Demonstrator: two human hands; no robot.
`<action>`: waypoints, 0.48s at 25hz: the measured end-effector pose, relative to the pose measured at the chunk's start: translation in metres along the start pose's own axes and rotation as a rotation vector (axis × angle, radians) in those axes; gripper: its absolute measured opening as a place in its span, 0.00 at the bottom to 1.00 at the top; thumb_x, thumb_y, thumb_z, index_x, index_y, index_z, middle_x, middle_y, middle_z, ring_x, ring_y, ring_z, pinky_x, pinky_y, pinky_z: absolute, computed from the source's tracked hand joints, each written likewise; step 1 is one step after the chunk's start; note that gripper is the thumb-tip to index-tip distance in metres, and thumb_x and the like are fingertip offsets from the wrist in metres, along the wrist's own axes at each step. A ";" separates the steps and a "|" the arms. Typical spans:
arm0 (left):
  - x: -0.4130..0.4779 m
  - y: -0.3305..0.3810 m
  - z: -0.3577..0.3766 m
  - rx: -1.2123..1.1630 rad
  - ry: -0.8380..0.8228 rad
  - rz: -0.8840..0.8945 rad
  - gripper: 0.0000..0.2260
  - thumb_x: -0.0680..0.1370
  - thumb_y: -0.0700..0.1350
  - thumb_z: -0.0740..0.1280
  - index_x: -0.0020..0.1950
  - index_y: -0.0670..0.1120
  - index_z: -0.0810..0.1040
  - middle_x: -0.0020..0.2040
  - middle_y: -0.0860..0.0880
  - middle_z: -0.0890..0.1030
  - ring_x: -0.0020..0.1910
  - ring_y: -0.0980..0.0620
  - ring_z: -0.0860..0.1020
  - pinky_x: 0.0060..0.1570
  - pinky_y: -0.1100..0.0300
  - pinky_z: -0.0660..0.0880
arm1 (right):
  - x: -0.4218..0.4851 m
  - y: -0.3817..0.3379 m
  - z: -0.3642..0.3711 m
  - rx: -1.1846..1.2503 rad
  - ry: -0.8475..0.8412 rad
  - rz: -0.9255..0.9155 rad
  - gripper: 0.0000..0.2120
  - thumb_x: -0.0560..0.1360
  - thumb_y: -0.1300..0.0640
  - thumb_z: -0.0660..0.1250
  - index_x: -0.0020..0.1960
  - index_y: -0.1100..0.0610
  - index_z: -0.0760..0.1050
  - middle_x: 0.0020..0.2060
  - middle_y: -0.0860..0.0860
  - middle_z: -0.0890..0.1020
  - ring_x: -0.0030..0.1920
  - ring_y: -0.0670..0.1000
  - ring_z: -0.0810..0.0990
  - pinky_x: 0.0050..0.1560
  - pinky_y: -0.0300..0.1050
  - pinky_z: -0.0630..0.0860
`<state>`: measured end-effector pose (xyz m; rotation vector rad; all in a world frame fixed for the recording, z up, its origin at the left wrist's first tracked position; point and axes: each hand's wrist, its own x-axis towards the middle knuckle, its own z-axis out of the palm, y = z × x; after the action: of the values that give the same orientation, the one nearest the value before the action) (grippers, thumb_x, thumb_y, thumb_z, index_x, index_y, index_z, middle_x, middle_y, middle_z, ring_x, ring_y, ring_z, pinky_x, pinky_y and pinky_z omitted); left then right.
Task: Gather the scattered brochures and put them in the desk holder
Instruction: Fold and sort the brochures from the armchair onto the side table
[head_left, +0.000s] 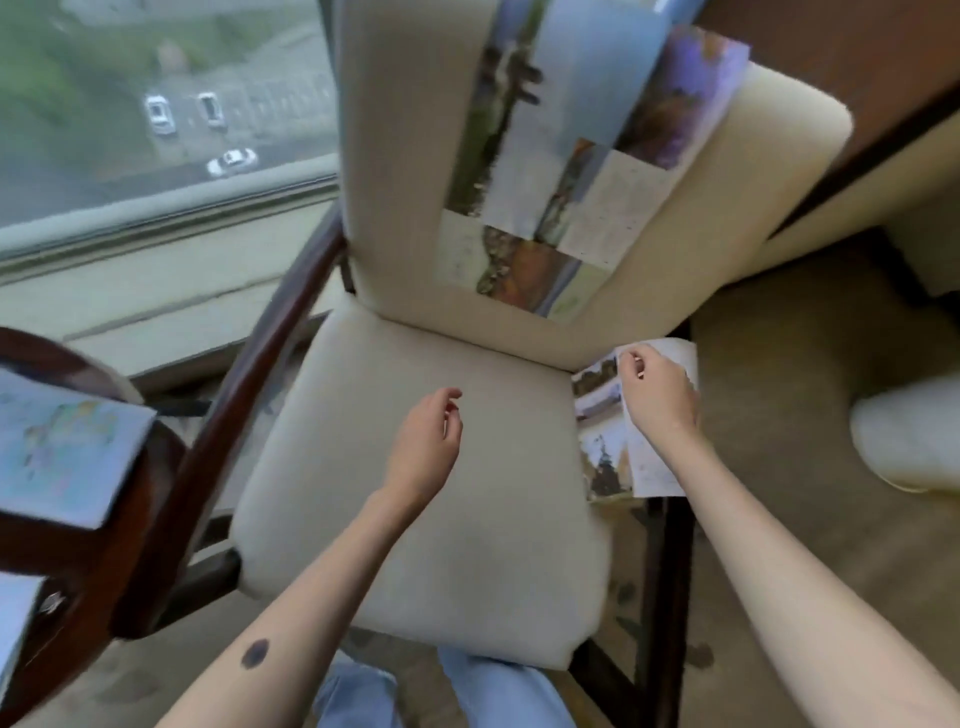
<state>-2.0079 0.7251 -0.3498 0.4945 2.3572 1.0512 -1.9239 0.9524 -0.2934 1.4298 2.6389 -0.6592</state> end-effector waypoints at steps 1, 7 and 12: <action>0.002 0.008 0.021 0.018 -0.044 -0.002 0.13 0.79 0.40 0.57 0.62 0.43 0.72 0.57 0.44 0.79 0.57 0.46 0.75 0.53 0.59 0.68 | 0.007 0.022 -0.006 0.023 0.025 0.035 0.13 0.80 0.55 0.53 0.53 0.57 0.76 0.49 0.58 0.81 0.49 0.60 0.77 0.46 0.50 0.73; 0.005 0.047 0.121 0.057 -0.259 -0.079 0.13 0.80 0.43 0.55 0.64 0.44 0.71 0.59 0.42 0.77 0.56 0.45 0.75 0.50 0.59 0.67 | 0.031 0.106 -0.018 0.062 0.011 0.285 0.18 0.79 0.51 0.56 0.66 0.58 0.68 0.63 0.59 0.72 0.62 0.60 0.71 0.61 0.54 0.70; -0.002 0.090 0.185 0.024 -0.524 -0.228 0.24 0.80 0.53 0.55 0.73 0.44 0.59 0.69 0.41 0.69 0.67 0.42 0.69 0.65 0.52 0.66 | 0.031 0.133 -0.001 0.258 -0.261 0.439 0.25 0.78 0.44 0.55 0.68 0.59 0.62 0.63 0.58 0.74 0.60 0.60 0.75 0.56 0.51 0.73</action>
<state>-1.8884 0.8881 -0.3860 0.4329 1.9070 0.6876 -1.8336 1.0404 -0.3452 1.7686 2.0067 -1.0665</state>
